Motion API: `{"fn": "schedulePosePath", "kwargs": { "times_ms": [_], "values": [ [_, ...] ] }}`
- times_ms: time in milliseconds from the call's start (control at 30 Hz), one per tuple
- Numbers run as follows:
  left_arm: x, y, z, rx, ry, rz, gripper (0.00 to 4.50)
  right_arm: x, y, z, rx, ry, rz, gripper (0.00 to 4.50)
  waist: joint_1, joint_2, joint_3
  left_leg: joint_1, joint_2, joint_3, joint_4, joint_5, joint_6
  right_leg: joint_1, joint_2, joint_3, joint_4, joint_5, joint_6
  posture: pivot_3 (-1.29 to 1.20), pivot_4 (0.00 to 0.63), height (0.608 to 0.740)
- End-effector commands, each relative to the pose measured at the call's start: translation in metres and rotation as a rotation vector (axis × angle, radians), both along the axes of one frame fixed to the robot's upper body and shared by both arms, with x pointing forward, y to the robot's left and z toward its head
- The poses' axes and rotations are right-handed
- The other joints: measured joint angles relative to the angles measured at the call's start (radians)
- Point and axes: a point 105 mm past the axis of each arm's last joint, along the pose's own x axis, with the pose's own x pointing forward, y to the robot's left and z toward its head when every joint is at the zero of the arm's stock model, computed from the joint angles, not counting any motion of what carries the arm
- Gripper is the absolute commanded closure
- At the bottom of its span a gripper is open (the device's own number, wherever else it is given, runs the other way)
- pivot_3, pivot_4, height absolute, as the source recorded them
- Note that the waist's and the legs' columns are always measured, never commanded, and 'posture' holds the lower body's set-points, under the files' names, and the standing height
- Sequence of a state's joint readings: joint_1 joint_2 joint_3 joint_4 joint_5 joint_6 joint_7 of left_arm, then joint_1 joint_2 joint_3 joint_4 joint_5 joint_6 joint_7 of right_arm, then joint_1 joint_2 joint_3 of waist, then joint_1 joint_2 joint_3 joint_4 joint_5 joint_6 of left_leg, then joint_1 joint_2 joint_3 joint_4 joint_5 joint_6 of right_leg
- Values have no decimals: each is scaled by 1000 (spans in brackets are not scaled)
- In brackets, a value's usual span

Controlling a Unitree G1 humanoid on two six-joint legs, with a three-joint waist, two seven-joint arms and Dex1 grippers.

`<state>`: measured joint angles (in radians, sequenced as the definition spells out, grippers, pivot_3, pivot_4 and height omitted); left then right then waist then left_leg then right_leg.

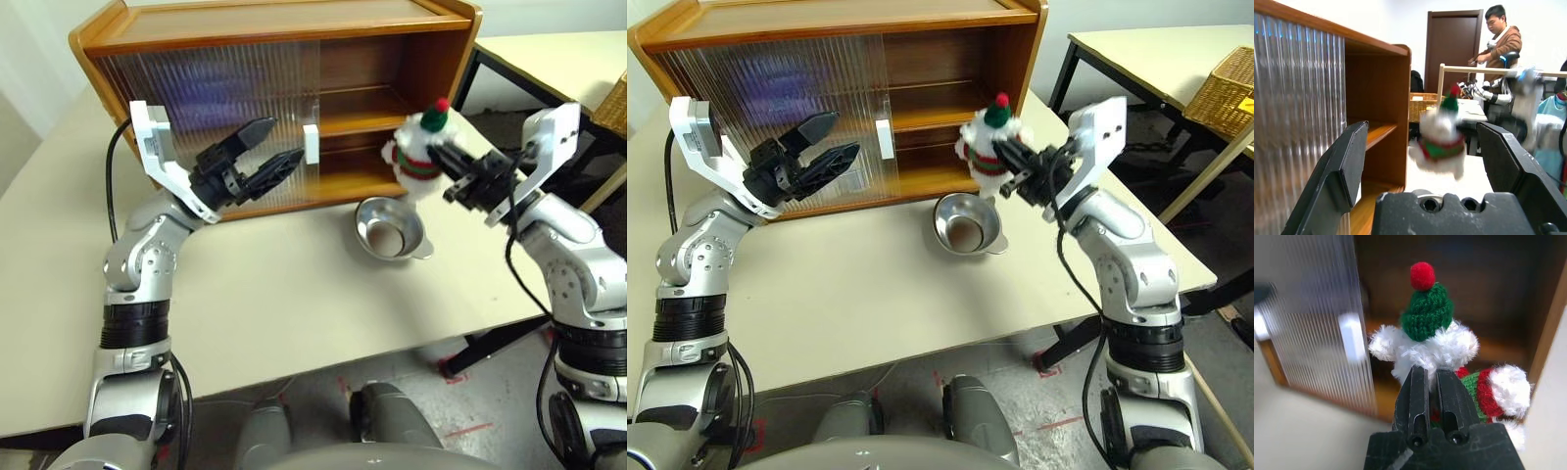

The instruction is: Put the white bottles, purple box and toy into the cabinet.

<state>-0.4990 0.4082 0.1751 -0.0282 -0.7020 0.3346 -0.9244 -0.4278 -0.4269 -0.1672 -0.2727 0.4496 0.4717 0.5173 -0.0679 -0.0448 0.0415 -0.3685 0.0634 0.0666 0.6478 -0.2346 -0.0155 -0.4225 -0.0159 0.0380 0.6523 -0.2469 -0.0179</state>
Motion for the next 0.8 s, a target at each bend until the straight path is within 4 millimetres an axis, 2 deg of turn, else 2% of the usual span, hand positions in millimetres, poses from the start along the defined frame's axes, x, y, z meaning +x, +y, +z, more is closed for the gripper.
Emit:
{"fn": "schedulePosePath", "kwargs": {
  "times_ms": [33,200,567,800],
  "values": [
    [-1,-4,-4,20,0,-8,0,12,-2,14,26,-10,5,4494,-1,0,0,0,0,0,0,0,0,0,0,0,0,0,0,-16,0,740],
    [-6,-2,-7,24,4,-2,0,32,-1,28,36,-39,18,4494,3,0,0,-1,0,0,0,0,0,0,0,0,0,0,0,12,0,740],
    [-14,7,-8,24,0,59,0,67,13,31,56,-60,56,4494,9,0,0,-1,0,0,0,0,1,0,0,0,0,0,-1,78,0,740],
    [-20,12,-8,18,5,94,0,90,18,31,90,-47,61,4494,34,1,0,-1,0,0,-1,1,1,-1,0,1,0,1,-1,127,0,740]
  ]
}}
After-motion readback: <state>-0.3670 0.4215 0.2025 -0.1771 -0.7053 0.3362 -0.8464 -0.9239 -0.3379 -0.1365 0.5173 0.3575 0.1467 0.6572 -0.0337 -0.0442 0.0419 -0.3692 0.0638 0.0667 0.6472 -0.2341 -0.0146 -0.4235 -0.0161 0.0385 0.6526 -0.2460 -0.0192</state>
